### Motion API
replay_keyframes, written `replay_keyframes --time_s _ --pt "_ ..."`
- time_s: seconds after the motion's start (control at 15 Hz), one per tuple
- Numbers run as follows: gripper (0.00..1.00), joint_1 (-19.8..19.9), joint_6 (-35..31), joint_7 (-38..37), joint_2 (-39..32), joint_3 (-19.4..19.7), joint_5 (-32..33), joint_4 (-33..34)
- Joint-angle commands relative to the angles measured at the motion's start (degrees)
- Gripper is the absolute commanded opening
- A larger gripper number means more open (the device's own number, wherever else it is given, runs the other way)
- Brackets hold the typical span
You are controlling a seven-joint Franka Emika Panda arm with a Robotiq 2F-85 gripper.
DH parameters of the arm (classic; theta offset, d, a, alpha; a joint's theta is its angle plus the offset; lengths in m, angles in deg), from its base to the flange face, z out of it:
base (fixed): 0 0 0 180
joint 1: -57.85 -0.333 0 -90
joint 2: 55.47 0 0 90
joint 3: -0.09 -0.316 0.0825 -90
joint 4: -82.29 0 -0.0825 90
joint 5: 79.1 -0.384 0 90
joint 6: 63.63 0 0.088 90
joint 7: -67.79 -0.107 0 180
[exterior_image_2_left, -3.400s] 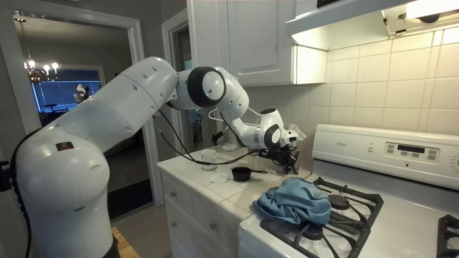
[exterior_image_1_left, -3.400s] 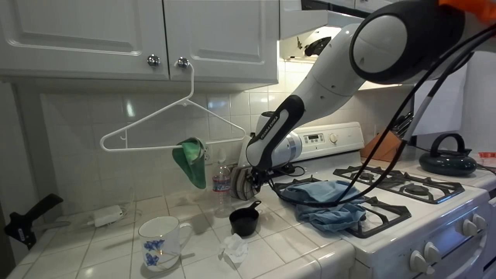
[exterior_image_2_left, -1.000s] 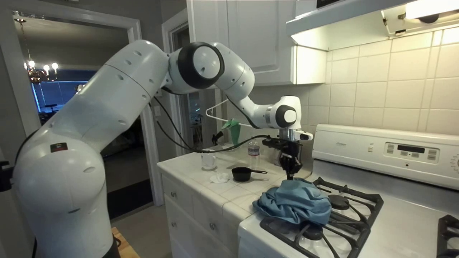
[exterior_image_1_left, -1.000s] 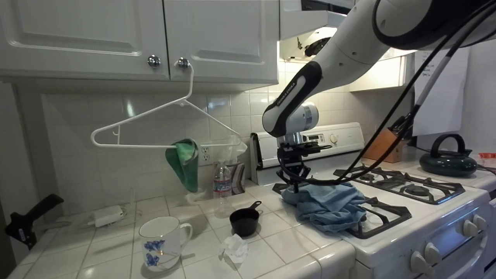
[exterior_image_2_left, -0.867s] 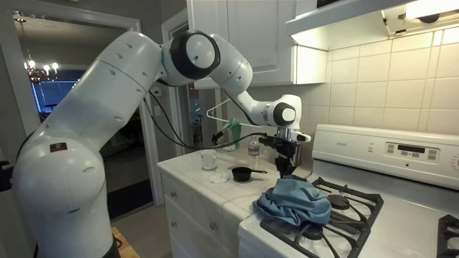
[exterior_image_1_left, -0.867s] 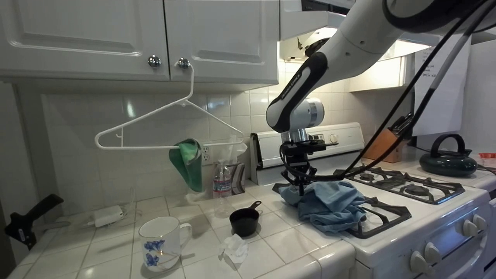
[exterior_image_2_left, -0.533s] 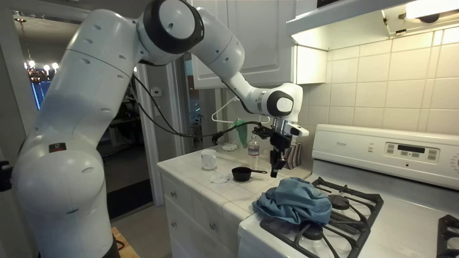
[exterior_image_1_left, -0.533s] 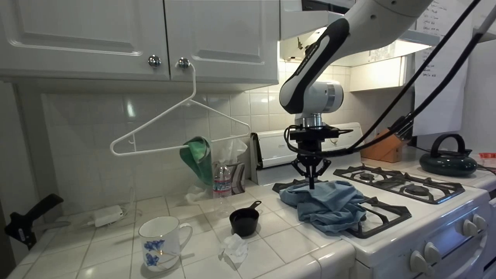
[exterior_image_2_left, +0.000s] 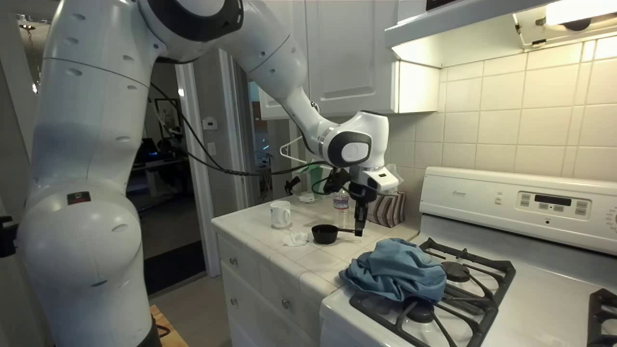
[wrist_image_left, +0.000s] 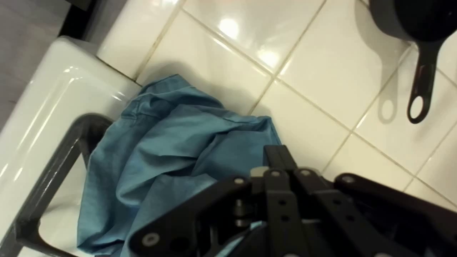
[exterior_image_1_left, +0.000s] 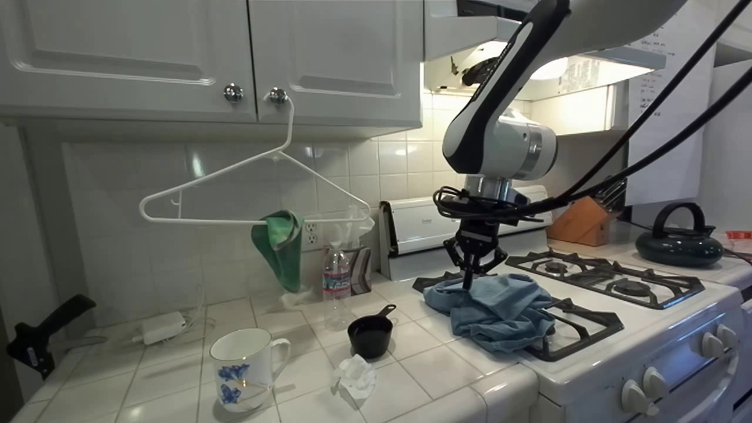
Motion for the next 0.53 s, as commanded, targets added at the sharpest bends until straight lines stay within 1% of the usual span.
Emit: replay_keyframes --time_s 0.0,0.07,0.2,0.27,0.33,0.4,0.47 --pt "0.0 0.5 -14.0 0.0 6.9 -1.6 -7.2 -12.1" --pt "0.0 0.4 -18.4 0.2 7.6 -2.4 -9.7 -14.5" --pt "0.0 2.3 -24.7 5.4 10.1 -4.6 -18.4 -18.5" --pt "0.0 5.0 -25.9 8.7 11.6 -7.4 -23.6 -19.3" --pt "0.0 8.3 -25.2 11.8 13.6 -10.6 -28.2 -19.6" --pt "0.0 10.7 -23.0 15.8 15.1 -12.6 -32.9 -19.0" --pt "0.26 12.8 -19.1 21.4 16.3 -13.1 -37.6 -18.0"
